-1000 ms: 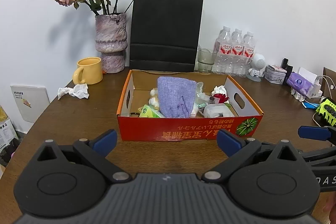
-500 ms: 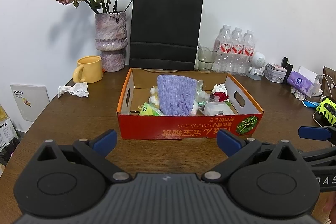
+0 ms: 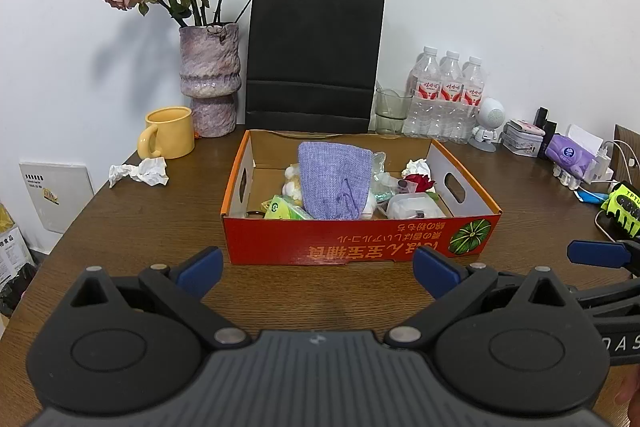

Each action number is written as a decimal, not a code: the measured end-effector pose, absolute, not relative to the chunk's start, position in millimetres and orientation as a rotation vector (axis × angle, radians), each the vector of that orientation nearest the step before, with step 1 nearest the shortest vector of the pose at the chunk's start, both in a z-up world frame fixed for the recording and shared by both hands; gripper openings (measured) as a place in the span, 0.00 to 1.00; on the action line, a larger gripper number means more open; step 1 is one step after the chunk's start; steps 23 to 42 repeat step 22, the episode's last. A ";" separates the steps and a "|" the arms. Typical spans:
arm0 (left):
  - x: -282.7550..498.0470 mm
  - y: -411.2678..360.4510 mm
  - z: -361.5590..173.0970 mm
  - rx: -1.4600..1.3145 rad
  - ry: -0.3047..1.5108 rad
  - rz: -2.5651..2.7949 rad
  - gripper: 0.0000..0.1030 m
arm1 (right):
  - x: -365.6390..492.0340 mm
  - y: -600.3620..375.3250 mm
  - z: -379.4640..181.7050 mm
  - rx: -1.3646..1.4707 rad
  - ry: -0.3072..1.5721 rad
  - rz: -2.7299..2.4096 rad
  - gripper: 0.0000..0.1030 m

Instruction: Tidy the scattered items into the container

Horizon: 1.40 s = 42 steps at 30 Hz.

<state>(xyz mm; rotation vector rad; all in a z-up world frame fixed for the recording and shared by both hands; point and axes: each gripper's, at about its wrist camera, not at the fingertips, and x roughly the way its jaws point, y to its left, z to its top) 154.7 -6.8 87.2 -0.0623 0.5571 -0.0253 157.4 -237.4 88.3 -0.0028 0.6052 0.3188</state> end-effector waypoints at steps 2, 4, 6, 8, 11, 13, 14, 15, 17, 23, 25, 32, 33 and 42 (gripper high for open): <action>154.7 -6.9 87.1 -0.061 0.557 -0.025 1.00 | 157.4 -237.0 88.4 -0.001 0.607 0.318 1.00; 154.9 -6.8 86.9 -0.061 0.559 -0.026 1.00 | 157.0 -237.0 88.6 -0.001 0.608 0.317 1.00; 155.0 -7.0 86.9 -0.061 0.559 -0.028 1.00 | 156.6 -237.4 88.8 0.000 0.608 0.317 1.00; 155.2 -7.0 87.1 -0.060 0.559 -0.028 1.00 | 156.7 -237.2 88.9 0.001 0.609 0.316 1.00; 154.7 -7.4 87.1 -0.056 0.553 -0.027 1.00 | 156.8 -237.5 88.9 0.001 0.609 0.317 1.00; 154.2 -8.7 87.1 -0.042 0.545 -0.021 1.00 | 157.0 -237.6 88.8 -0.001 0.610 0.315 1.00; 154.3 -9.7 87.1 -0.035 0.543 -0.018 1.00 | 157.2 -237.7 88.3 -0.002 0.610 0.313 1.00; 154.6 -10.2 86.9 -0.032 0.543 -0.016 1.00 | 157.4 -237.9 87.8 -0.002 0.612 0.313 1.00; 155.6 -9.5 86.3 -0.038 0.548 -0.019 1.00 | 157.7 -238.1 87.3 0.001 0.613 0.312 1.00; 155.4 -9.1 85.0 -0.045 0.545 -0.022 1.00 | 157.8 -239.2 87.6 0.005 0.613 0.312 1.00; 155.4 -9.1 85.0 -0.045 0.545 -0.022 1.00 | 157.8 -239.2 87.6 0.005 0.613 0.312 1.00; 155.4 -9.1 85.0 -0.045 0.545 -0.022 1.00 | 157.8 -239.2 87.6 0.005 0.613 0.312 1.00; 155.4 -9.1 85.0 -0.045 0.545 -0.022 1.00 | 157.8 -239.2 87.6 0.005 0.613 0.312 1.00; 155.4 -9.1 85.0 -0.045 0.545 -0.022 1.00 | 157.8 -239.2 87.6 0.005 0.613 0.312 1.00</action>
